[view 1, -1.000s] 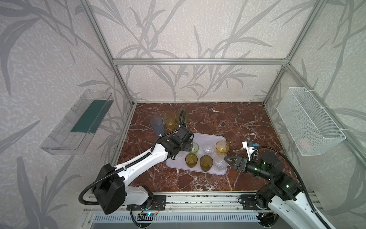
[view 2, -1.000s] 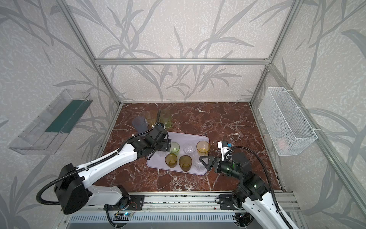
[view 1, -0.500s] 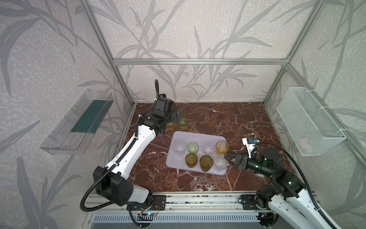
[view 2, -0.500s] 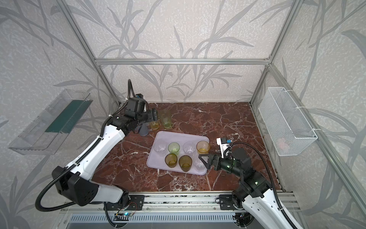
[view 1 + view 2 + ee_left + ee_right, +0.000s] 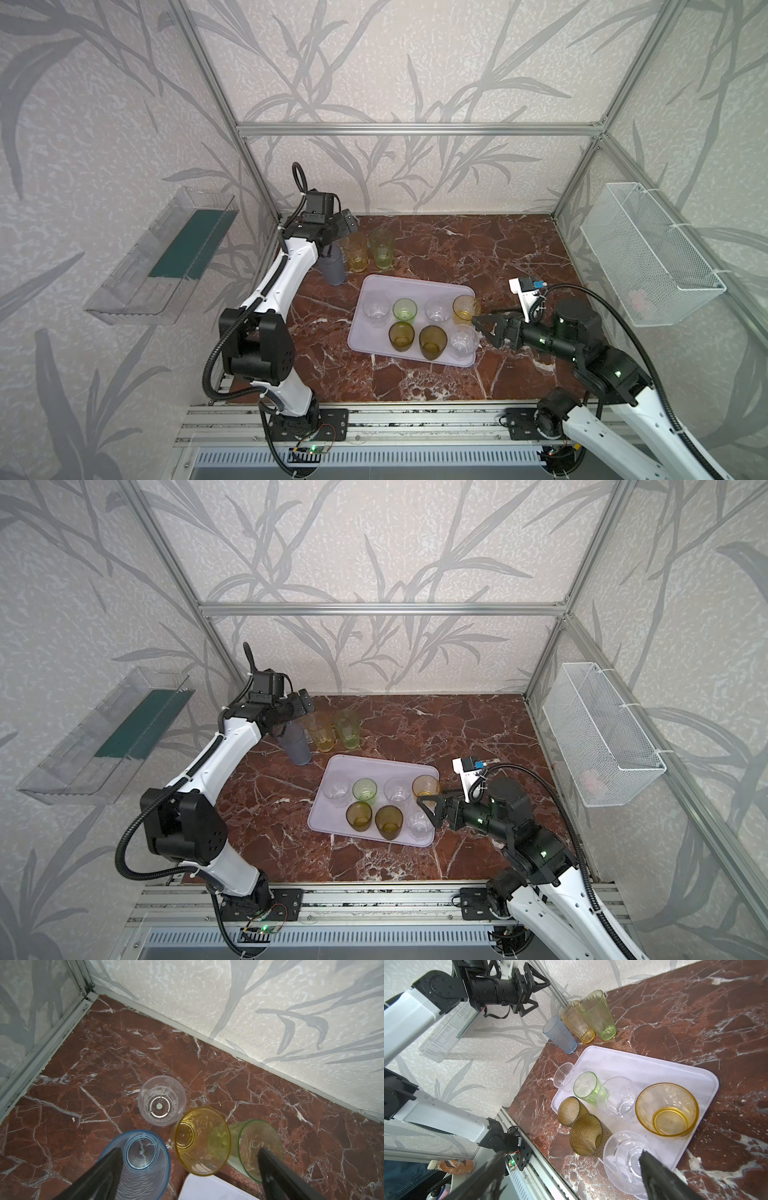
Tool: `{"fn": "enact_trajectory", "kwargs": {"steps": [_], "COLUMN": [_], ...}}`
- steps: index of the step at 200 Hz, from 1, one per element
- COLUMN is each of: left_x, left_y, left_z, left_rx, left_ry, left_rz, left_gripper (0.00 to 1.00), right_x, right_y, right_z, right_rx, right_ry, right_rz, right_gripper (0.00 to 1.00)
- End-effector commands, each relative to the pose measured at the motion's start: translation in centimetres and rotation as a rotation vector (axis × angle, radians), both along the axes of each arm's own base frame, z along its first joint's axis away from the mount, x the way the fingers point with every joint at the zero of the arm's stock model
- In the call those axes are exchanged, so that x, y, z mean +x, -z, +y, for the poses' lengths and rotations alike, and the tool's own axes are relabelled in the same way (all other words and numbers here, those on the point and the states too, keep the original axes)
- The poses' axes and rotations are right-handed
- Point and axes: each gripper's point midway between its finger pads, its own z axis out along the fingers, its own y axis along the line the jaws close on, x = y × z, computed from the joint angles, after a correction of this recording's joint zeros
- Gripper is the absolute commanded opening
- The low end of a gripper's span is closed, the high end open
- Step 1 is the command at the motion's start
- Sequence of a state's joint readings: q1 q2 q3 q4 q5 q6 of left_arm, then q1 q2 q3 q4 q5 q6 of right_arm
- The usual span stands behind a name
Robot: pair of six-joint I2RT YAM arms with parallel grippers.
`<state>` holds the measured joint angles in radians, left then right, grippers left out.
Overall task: Place the glasses into the tray
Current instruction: Pick up the glass from the top-left of the table.
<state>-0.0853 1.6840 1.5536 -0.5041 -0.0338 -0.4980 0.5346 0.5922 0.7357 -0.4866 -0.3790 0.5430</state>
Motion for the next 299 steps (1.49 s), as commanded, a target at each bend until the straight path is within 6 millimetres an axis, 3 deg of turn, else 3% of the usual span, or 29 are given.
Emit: {"fn": "enact_trajectory", "kwargs": {"steps": [1, 37, 82, 106, 136, 205, 254, 299], "left_x": [1.2, 1.2, 1.3, 1.7, 2.3, 3.2, 3.5, 4.0], "left_y": [-0.6, 0.6, 3.8, 5.8, 7.4, 10.8, 11.7, 12.9], "left_z": [1.6, 5.9, 8.1, 8.3, 7.9, 7.3, 7.0, 6.5], "left_rx": [-0.009, -0.031, -0.015, -0.025, -0.030, -0.014, 0.003, 0.001], "left_ry": [-0.020, -0.095, -0.134, -0.120, -0.067, 0.016, 0.064, 0.083], "left_rz": [0.007, 0.047, 0.105, 0.158, 0.189, 0.288, 0.331, 0.358], "left_gripper": [0.99, 0.99, 0.86, 0.73, 0.49, 0.47, 0.47, 0.44], "right_x": [0.6, 1.1, 1.3, 1.2, 1.2, 1.2, 1.7, 1.6], "right_y": [-1.1, -1.3, -0.8, -0.8, 0.0, 0.7, 2.6, 2.6], "right_z": [0.7, 0.8, 1.1, 0.8, 0.5, 0.3, -0.2, -0.5], "right_rx": [0.020, 0.039, 0.029, 0.023, 0.015, 0.013, -0.041, -0.055], "right_ry": [-0.024, -0.013, -0.021, -0.011, 0.006, 0.019, 0.045, 0.043], "right_rz": [-0.038, -0.059, -0.035, -0.034, -0.022, -0.010, 0.009, -0.013], "right_gripper": [0.99, 0.99, 0.99, 0.99, 0.99, 0.99, 0.99, 0.99]}}
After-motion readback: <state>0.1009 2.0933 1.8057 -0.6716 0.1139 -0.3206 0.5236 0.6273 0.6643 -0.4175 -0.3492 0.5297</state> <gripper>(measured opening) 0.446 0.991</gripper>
